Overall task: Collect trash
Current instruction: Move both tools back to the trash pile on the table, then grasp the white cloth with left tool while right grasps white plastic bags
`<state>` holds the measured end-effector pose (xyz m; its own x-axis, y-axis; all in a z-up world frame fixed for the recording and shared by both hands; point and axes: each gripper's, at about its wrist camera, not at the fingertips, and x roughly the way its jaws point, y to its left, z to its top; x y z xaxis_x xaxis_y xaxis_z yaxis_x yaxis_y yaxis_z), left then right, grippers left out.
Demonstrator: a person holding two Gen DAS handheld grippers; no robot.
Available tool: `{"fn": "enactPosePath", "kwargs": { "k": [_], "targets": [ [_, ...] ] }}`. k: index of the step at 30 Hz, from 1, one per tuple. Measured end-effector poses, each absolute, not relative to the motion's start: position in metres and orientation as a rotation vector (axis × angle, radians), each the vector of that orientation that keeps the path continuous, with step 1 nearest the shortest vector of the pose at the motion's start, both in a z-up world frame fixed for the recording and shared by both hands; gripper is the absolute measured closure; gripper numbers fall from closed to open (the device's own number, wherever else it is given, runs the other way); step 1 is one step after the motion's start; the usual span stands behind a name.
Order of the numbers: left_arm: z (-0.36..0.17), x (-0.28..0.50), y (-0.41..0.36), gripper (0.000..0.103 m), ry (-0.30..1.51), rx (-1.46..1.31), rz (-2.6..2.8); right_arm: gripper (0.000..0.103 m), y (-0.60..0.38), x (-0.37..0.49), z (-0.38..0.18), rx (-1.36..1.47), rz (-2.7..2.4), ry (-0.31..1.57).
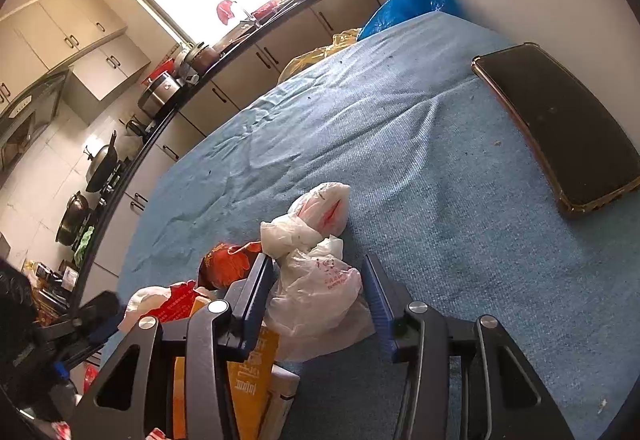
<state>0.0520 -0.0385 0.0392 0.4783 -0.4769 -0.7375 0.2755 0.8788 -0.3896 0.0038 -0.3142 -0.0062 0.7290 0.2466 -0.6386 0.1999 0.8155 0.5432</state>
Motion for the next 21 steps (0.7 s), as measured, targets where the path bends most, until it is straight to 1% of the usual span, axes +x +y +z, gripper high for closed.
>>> {"fn": "enactPosePath", "kwargs": {
  "k": [3,4,5,6,7,9,16,18,19,21],
  "targets": [
    [0.028,0.050,-0.045,0.033,0.994,-0.225,-0.478,0.052,-0.315,0.007,-0.006,0.631,0.032,0.777],
    [0.028,0.048,-0.044,0.039,0.987,-0.231,-0.478,0.053,-0.314,0.006,-0.005,0.631,0.034,0.782],
    [0.029,0.046,-0.043,0.062,0.983,-0.235,-0.477,0.060,-0.315,0.006,-0.005,0.634,0.033,0.787],
    [0.030,0.044,-0.041,0.075,0.992,-0.229,-0.472,0.063,-0.315,0.006,-0.006,0.642,0.037,0.796],
    [0.031,0.042,-0.039,0.084,1.000,-0.236,-0.479,0.064,-0.317,0.005,-0.006,0.657,0.045,0.801],
    [0.035,0.034,-0.031,0.084,0.988,-0.243,-0.467,0.067,-0.319,0.003,-0.005,0.676,0.054,0.804],
    [0.058,-0.003,-0.011,0.085,0.903,-0.227,-0.452,0.068,-0.322,-0.006,0.002,0.662,0.032,0.768],
    [0.067,-0.015,0.000,0.088,0.875,-0.237,-0.441,0.068,-0.320,-0.009,0.005,0.644,0.021,0.752],
    [0.071,-0.019,0.005,0.091,0.862,-0.240,-0.436,0.068,-0.320,-0.009,0.006,0.640,0.018,0.749],
    [0.080,-0.030,0.018,0.092,0.831,-0.241,-0.417,0.068,-0.319,-0.010,0.006,0.635,0.019,0.749]
  ]
}}
